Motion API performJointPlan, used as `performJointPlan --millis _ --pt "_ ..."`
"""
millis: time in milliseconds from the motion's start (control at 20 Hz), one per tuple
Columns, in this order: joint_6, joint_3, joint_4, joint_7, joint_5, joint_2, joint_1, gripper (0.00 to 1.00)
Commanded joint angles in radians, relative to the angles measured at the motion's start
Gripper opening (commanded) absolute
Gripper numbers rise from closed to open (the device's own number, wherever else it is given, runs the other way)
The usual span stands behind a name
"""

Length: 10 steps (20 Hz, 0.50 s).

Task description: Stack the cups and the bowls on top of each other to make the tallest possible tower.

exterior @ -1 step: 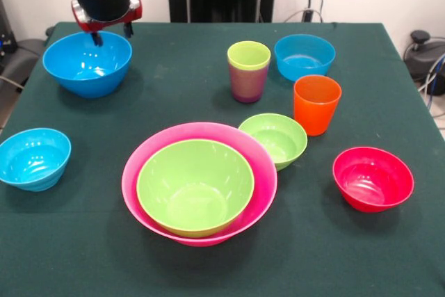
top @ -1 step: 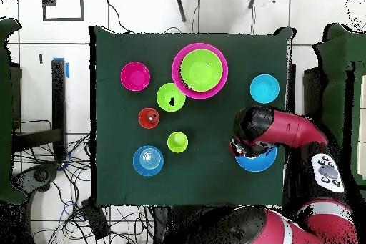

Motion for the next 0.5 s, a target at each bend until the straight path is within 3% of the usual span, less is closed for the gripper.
performJointPlan --millis 50,500 --pt "-0.134 0.062 0.043 0.103 -0.035 0.046 0.016 1.00" --pt "-0.137 0.058 0.033 0.096 -0.032 0.053 0.020 1.00"
